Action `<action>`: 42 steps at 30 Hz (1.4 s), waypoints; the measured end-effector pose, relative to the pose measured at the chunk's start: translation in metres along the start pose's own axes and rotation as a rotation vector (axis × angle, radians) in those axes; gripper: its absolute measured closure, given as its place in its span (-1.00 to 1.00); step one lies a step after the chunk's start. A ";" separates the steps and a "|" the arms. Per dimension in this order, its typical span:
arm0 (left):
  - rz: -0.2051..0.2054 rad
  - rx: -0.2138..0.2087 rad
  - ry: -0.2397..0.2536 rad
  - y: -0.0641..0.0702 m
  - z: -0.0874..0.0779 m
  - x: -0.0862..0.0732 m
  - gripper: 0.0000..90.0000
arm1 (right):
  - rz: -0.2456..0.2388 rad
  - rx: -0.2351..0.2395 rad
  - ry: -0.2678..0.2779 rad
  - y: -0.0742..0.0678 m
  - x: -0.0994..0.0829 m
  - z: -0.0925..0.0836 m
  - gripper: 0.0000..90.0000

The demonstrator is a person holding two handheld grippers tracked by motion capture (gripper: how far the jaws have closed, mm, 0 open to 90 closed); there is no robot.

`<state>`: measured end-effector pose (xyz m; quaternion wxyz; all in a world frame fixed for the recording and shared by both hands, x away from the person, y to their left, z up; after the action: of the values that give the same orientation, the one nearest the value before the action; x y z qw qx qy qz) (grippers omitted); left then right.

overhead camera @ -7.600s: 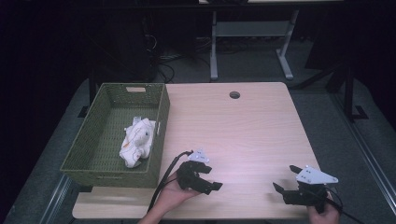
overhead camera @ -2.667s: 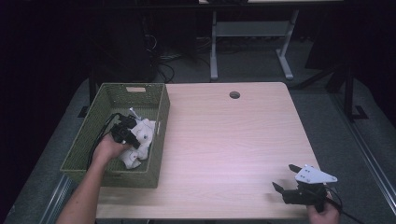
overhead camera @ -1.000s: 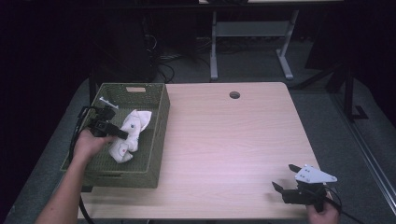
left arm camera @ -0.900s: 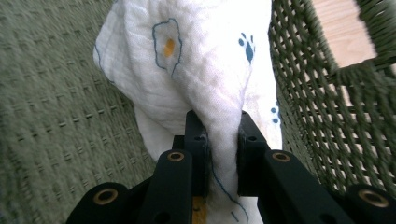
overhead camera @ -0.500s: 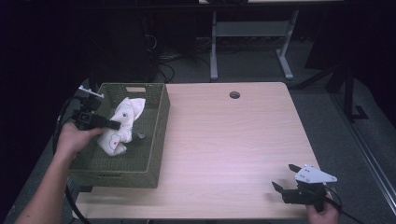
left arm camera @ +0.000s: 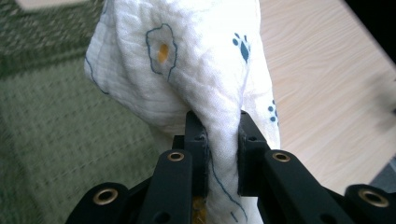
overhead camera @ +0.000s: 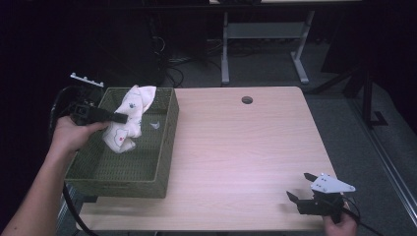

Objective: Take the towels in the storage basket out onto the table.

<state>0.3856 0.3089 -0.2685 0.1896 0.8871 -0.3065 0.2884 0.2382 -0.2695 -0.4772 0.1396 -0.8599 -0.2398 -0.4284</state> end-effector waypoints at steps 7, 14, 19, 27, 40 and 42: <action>0.038 -0.046 0.029 0.018 -0.002 0.016 0.75 | -0.002 0.000 0.001 0.000 0.000 0.000 -0.70; 0.068 -0.095 0.052 0.036 0.005 0.032 0.75 | -0.003 -0.001 0.002 0.000 0.000 0.000 -0.70; 0.092 -0.099 0.044 0.045 0.008 0.040 0.75 | -0.002 -0.001 0.003 0.001 0.000 0.000 -0.70; 0.119 -0.108 0.037 0.058 0.014 0.055 0.75 | -0.003 0.000 0.005 0.001 0.000 0.000 -0.70; 0.163 -0.150 0.015 0.079 0.038 0.075 0.75 | -0.002 0.002 0.010 0.001 0.001 0.000 -0.70; 0.168 -0.153 0.008 0.082 0.042 0.077 0.75 | -0.002 0.003 0.009 0.001 0.001 -0.001 -0.70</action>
<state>0.3985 0.1930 -0.2392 0.2332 0.8400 -0.4003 0.2824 0.2386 -0.2703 -0.4764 0.1416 -0.8574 -0.2407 -0.4323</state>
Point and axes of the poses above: each handheld gripper's, and its own axes: z roughly forward along the jaws, x roughly out of its top, y roughly to its right, the point moved 3 cm from there along z, roughly forward along the jaws, and after that the axes turned 10 degrees about z, right-handed, at the moved point
